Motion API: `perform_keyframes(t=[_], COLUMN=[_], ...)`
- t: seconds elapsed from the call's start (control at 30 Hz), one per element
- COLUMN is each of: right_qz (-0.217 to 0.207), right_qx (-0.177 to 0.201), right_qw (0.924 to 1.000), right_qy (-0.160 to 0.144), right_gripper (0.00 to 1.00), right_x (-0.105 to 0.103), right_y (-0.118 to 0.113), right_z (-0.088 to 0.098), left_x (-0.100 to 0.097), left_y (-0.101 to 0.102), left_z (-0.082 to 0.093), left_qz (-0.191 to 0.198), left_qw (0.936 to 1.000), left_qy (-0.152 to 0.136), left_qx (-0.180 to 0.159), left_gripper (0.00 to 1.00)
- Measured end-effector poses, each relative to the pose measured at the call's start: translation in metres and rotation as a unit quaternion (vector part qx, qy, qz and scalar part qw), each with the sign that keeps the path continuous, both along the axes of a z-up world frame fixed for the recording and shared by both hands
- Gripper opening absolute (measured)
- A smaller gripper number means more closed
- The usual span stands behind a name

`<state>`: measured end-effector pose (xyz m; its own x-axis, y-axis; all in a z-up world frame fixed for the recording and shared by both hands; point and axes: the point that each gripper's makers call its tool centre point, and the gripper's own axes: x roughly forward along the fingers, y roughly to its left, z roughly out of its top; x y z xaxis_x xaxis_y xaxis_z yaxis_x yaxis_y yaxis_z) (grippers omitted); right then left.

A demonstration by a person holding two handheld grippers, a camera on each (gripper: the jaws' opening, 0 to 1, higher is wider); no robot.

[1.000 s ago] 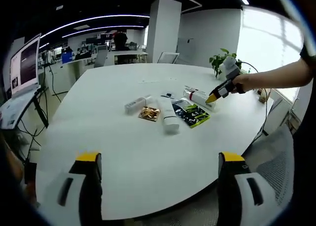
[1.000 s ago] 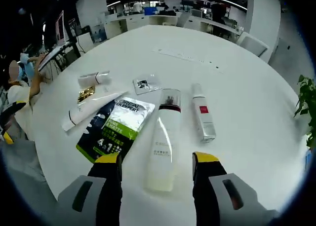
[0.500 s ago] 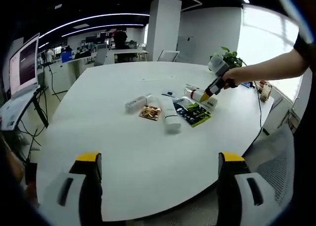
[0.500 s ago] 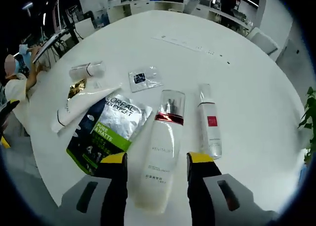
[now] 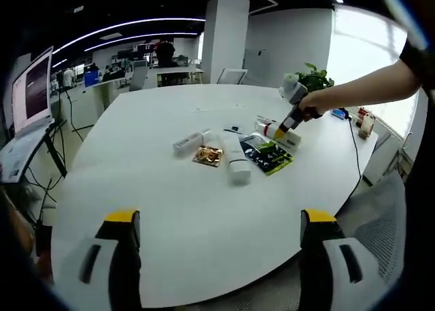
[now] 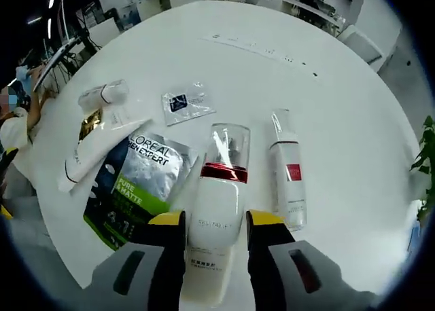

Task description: Arrange the skincare products in the storage area until every visible bottle or jar stands upright without overlapping.

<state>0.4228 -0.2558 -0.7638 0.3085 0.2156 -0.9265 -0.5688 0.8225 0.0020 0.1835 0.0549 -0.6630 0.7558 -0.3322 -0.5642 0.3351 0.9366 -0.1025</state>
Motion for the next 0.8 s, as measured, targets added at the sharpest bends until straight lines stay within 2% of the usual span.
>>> perform_keyframes(t=[0.13,0.23,0.37,0.6,0.67,0.8], right_qz=[0.004,0.007,0.002,-0.009,-0.016,-0.068], right_qx=[0.009,0.001,-0.005,0.012,0.016,0.048], right_qw=[0.9999,0.9999,1.0000,0.9998,0.9996,0.9962], right_qy=[0.013,0.012,0.003,-0.009,-0.014,-0.024], right_gripper=[0.33,0.32,0.30,0.29,0.29,0.28], right_x=[-0.006,-0.007,-0.005,0.002,0.001,0.008], right_y=[0.004,0.004,0.002,0.001,0.000,0.001], right_z=[-0.002,-0.001,0.000,-0.002,-0.001,0.000], left_x=[0.000,-0.001,0.000,0.000,0.000,0.001], left_y=[0.000,0.000,0.000,-0.001,-0.001,0.001], left_z=[-0.002,-0.002,-0.002,-0.001,-0.001,-0.001], left_qz=[0.001,0.000,-0.001,-0.001,-0.002,0.000], left_qw=[1.0000,1.0000,1.0000,1.0000,1.0000,1.0000], left_qy=[0.004,0.004,0.003,0.001,0.000,0.001], left_qx=[0.000,-0.001,-0.001,-0.002,-0.002,-0.001], left_gripper=[0.90,0.90,0.90,0.90,0.90,0.90])
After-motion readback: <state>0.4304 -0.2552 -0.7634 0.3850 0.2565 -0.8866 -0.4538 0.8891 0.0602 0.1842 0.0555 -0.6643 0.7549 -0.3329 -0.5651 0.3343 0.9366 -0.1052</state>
